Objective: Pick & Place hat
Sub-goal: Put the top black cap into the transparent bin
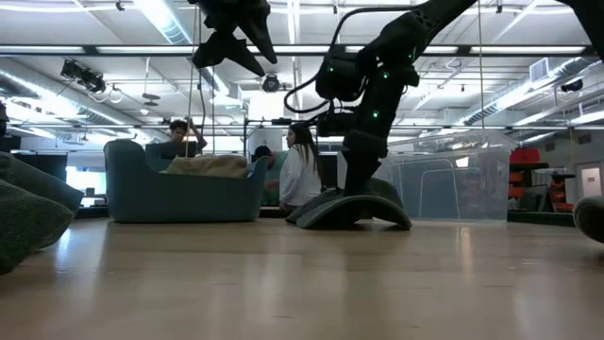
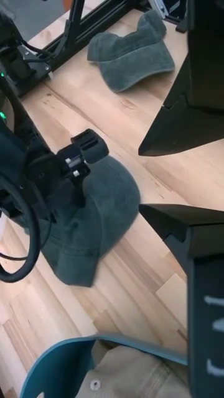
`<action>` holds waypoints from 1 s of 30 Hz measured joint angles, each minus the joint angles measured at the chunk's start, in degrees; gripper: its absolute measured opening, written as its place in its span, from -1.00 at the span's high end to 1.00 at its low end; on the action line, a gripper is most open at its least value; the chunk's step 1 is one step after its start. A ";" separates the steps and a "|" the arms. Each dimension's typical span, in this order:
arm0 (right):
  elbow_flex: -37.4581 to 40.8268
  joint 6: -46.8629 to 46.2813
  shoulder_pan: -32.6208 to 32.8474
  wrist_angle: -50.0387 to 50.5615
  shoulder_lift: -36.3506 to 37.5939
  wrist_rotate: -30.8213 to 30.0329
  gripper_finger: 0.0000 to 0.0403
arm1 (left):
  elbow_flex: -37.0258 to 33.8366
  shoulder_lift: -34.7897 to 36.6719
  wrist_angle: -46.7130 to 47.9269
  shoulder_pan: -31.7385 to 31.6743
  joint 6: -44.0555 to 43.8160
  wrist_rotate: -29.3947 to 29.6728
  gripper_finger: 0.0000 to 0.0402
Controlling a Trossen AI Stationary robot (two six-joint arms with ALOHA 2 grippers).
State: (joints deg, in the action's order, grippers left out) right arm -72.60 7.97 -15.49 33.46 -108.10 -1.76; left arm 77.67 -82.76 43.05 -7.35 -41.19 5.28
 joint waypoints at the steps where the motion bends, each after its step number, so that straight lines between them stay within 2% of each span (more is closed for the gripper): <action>1: 0.00 -0.01 0.02 0.33 0.03 0.03 -0.08 | 0.00 0.00 0.00 0.00 0.08 0.00 0.31; 5: 0.00 -1.22 0.20 1.96 0.72 1.20 0.38 | 0.00 0.00 -0.02 0.00 0.54 0.00 0.31; 8: 0.00 -5.56 0.20 2.09 0.86 6.15 0.82 | 0.00 0.00 -0.02 -0.01 0.66 0.00 0.31; 9: 0.00 -7.41 0.18 2.22 1.05 7.65 0.90 | 0.00 0.00 -0.02 0.00 0.95 0.00 0.31; 13: 0.02 -15.89 0.33 2.40 3.07 12.52 0.89 | 0.00 0.00 0.00 0.00 1.40 0.00 0.31; 17: 0.02 -21.22 0.37 2.54 7.87 12.41 0.95 | 0.00 0.00 0.00 0.21 1.14 -0.02 0.31; 23: 0.02 -22.21 0.33 3.59 18.35 3.08 0.95 | 0.00 0.00 -0.09 1.83 0.96 -0.02 0.31; 30: 0.03 -17.57 0.31 3.00 30.43 -9.88 0.97 | 0.00 0.00 -0.51 4.82 0.91 -0.10 0.31</action>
State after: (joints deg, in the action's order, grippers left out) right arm -72.57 -9.59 -15.18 36.46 -77.66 -11.64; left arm 77.67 -82.76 42.53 -2.54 -40.28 5.18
